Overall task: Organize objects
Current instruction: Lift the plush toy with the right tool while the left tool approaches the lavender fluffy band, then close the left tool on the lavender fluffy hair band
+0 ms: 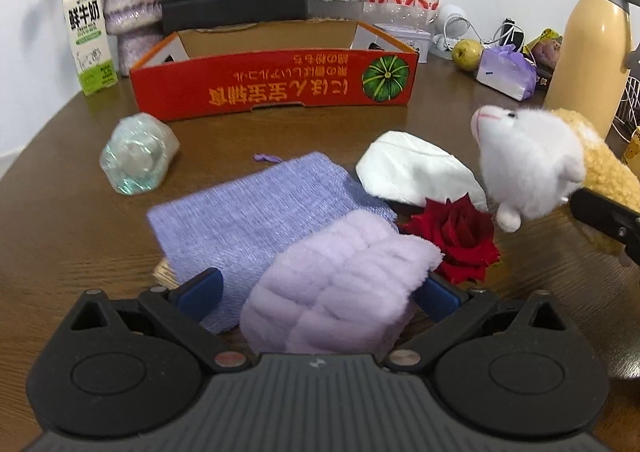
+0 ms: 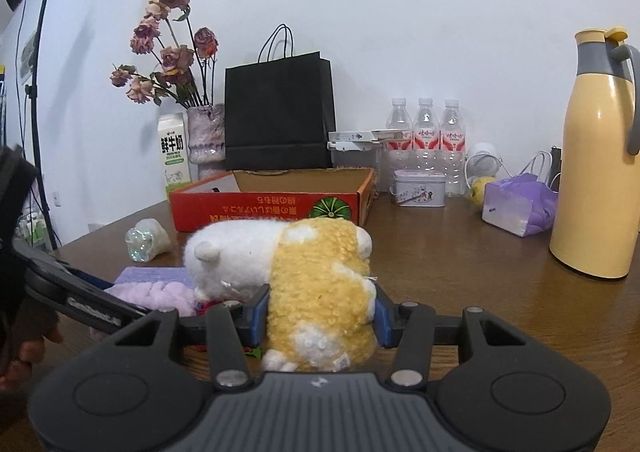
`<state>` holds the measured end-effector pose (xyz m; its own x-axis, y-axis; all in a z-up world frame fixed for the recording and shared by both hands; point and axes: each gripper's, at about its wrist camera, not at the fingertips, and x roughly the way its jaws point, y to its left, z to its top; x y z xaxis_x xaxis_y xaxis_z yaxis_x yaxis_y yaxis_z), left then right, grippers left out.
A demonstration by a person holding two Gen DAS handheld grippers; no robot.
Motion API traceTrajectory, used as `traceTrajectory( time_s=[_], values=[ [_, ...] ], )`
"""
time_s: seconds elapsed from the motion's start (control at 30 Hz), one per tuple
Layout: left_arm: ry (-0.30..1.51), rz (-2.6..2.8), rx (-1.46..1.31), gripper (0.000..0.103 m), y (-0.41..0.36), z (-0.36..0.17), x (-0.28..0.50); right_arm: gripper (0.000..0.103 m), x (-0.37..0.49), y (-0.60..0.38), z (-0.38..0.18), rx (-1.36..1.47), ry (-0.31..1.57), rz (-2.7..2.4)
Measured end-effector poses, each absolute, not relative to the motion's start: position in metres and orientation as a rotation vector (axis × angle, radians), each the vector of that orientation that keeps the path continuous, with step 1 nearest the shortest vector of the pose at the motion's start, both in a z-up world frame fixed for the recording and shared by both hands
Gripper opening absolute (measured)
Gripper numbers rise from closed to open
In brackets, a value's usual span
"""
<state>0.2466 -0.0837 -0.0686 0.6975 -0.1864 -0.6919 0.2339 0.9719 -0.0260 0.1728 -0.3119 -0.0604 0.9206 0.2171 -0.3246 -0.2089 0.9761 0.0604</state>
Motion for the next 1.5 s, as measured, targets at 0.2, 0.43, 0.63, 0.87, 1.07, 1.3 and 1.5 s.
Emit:
traceTrajectory(
  time_s=[0.2, 0.43, 0.63, 0.87, 1.07, 1.3, 1.5],
  values=[
    [0.769, -0.22, 0.112, 0.103, -0.093, -0.073, 0.243, 0.048, 0.172, -0.314, -0.06, 0.038, 0.334, 0.222],
    [0.746, -0.189, 0.098, 0.103, -0.094, -0.074, 0.238, 0.048, 0.172, -0.317, -0.06, 0.052, 0.329, 0.224],
    [0.704, -0.181, 0.093, 0.103, -0.095, -0.077, 0.231, 0.049, 0.171, -0.316, -0.06, 0.051, 0.327, 0.223],
    [0.71, -0.197, 0.1, 0.103, -0.094, -0.076, 0.231, 0.049, 0.172, -0.316, -0.06, 0.052, 0.33, 0.223],
    [0.681, -0.187, 0.103, 0.086, -0.095, -0.075, 0.222, 0.049, 0.173, -0.316, -0.06, 0.05, 0.336, 0.219],
    [0.636, -0.178, 0.101, 0.051, -0.095, -0.068, 0.21, 0.049, 0.173, -0.316, -0.061, 0.046, 0.332, 0.219],
    [0.609, -0.168, 0.075, 0.042, -0.09, -0.06, 0.198, 0.049, 0.173, -0.316, -0.06, 0.045, 0.333, 0.212]
  ],
)
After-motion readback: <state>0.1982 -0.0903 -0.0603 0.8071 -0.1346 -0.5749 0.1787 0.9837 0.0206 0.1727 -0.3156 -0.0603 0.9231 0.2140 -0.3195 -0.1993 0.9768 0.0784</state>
